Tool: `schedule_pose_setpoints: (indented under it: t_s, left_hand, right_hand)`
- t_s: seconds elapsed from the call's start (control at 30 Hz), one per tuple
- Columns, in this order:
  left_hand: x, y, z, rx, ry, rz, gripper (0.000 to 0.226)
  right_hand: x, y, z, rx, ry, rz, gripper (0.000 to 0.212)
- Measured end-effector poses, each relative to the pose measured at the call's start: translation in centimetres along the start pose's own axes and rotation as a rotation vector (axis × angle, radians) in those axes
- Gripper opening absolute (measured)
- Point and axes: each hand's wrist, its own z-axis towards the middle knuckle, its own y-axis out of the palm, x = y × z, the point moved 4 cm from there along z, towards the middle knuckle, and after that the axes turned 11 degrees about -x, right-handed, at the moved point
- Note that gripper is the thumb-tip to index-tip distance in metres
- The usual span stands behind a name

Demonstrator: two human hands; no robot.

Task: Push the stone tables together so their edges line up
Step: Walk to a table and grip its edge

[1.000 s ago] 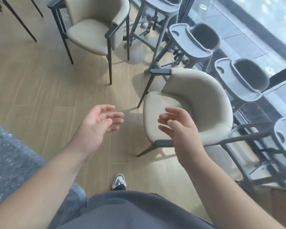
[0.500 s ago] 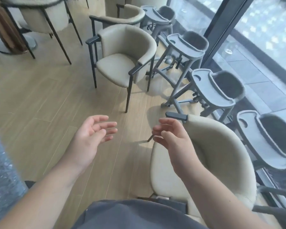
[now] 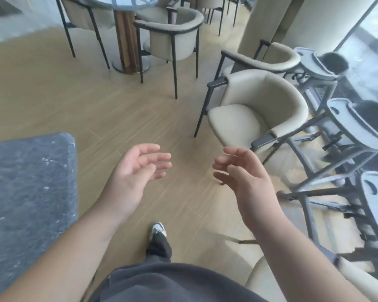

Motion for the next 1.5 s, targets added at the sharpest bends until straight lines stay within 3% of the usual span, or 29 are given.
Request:
schedule_pose_setpoints:
  t_s: [0.3, 0.5, 1.03, 1.5]
  left_hand:
    - [9.0, -12.2, 16.7, 0.114, 0.134, -0.047, 0.039]
    - [9.9, -19.5, 21.7, 0.316, 0.162, -0.125, 0.04]
    - [12.8, -33.6, 43.6, 0.786, 0.173, -0.001, 0.039]
    - [12.6, -48.7, 46.6, 1.19, 0.181, -0.04, 0.035]
  right_hand:
    - [-7.5, 10.9, 22.2, -0.19, -0.129, -0.025, 0.041]
    - [-7.2, 16.3, 32.8, -0.344, -0.109, -0.03, 0.038]
    - [-8.9, 30.0, 66.4, -0.823, 0.007, -0.099, 0.038]
    - [-7.7, 50.3, 78.6, -1.158, 0.089, -0.196, 0.033]
